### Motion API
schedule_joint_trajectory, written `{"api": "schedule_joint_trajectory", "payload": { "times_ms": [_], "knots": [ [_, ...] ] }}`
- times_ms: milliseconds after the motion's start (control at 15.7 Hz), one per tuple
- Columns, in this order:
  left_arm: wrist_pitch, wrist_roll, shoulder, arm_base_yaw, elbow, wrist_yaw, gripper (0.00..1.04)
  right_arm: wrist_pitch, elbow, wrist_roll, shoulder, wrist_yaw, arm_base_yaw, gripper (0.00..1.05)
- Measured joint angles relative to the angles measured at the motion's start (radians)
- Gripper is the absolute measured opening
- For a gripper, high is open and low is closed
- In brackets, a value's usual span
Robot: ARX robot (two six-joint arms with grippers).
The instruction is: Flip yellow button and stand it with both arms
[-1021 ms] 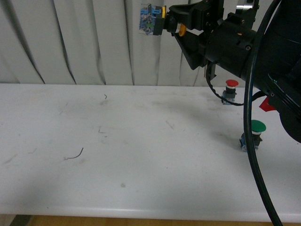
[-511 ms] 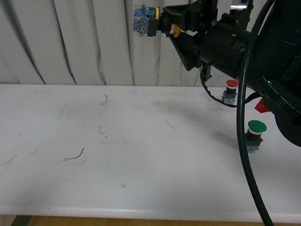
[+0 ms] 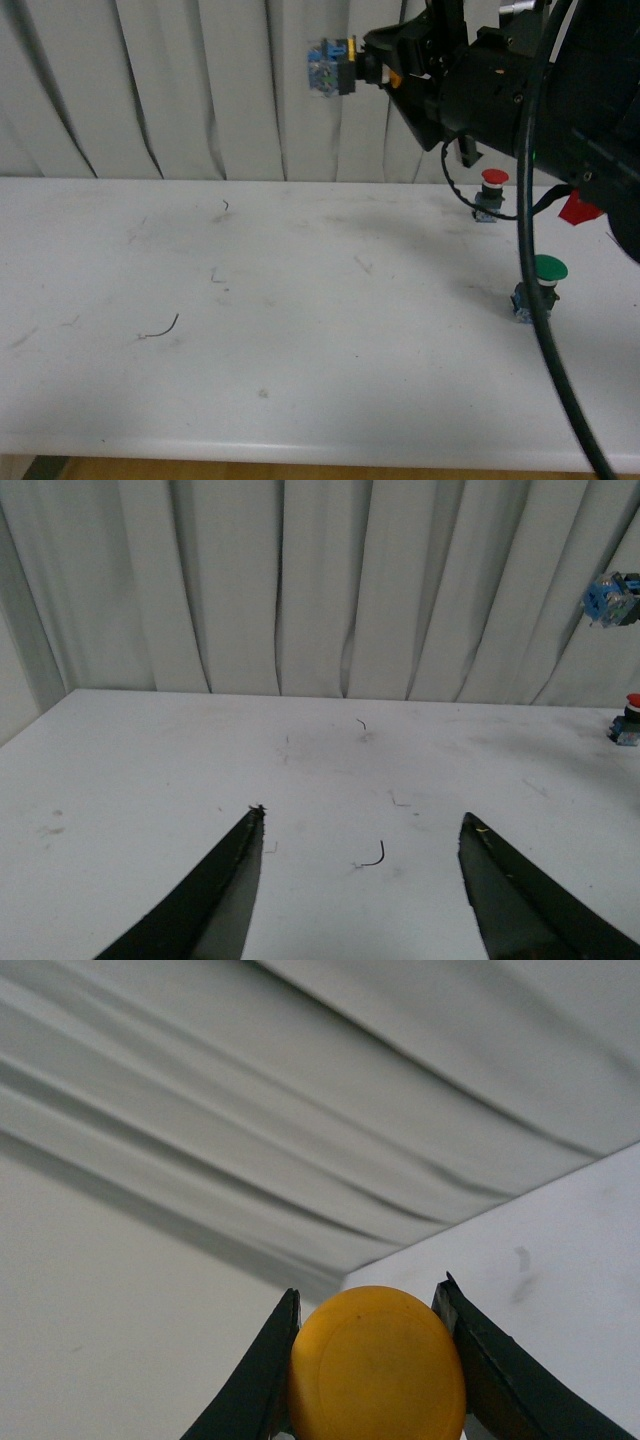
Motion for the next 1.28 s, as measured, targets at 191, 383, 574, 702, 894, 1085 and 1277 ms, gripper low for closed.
{"api": "schedule_joint_trajectory", "payload": {
  "times_ms": [191,383,574,702,894,1085,1277],
  "knots": [
    [0.0,0.0,0.0,0.0,0.0,0.0,0.98,-0.24,0.045,-0.317,-0.045,0.108,-0.071,0.36],
    [0.0,0.002,0.0,0.0,0.0,0.0,0.98,-0.471,0.106,-0.751,-0.071,0.225,-0.11,0.36],
    [0.0,0.002,0.0,0.0,0.0,0.0,0.98,-0.644,0.175,-1.024,-0.072,0.302,-0.171,0.36],
    [0.0,0.002,0.0,0.0,0.0,0.0,0.98,-0.728,0.217,-1.077,-0.07,0.348,-0.207,0.36],
    [0.0,0.002,0.0,0.0,0.0,0.0,0.98,-0.793,0.264,-1.083,-0.037,0.431,-0.226,0.36],
    [0.0,0.001,0.0,0.0,0.0,0.0,0.98,-0.833,0.279,-1.064,0.025,0.469,-0.226,0.36],
    [0.0,0.002,0.0,0.0,0.0,0.0,0.98,-0.853,0.315,-1.053,0.109,0.505,-0.224,0.36]
  ]
}}
